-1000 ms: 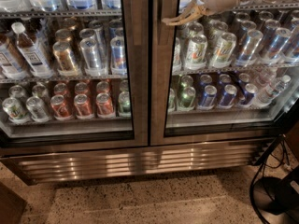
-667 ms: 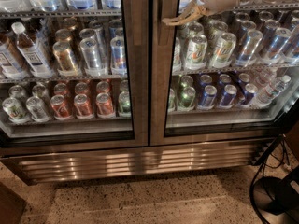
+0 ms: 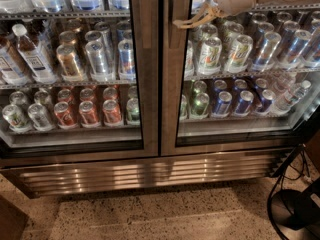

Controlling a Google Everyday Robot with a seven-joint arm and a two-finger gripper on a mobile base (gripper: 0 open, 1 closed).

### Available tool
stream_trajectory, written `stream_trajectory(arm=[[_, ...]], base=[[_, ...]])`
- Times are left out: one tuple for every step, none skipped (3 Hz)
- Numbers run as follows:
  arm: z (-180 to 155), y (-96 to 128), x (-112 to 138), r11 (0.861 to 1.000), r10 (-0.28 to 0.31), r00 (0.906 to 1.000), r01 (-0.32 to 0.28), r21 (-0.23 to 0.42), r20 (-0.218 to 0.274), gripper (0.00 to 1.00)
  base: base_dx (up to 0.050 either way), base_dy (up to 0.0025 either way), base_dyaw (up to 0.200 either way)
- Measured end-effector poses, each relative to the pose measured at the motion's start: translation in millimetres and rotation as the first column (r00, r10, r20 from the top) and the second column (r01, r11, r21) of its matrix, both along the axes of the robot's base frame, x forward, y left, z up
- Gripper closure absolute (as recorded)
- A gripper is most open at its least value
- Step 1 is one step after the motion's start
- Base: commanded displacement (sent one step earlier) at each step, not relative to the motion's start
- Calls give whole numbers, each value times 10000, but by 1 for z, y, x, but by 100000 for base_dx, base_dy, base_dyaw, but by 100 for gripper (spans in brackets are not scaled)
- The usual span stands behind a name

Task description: Open right fridge door

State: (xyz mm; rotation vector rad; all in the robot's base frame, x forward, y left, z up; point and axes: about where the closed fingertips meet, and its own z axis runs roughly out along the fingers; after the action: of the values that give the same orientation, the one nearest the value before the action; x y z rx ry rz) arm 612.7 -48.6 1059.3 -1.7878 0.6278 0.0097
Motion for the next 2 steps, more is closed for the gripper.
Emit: stream_trajectory(arm=[[0, 0, 0, 10000, 2, 10000, -2, 1, 2, 100], [-1, 1, 1, 10000, 40, 10000, -40, 15, 51, 100]], base=[[0, 0, 0], [0, 0, 0]])
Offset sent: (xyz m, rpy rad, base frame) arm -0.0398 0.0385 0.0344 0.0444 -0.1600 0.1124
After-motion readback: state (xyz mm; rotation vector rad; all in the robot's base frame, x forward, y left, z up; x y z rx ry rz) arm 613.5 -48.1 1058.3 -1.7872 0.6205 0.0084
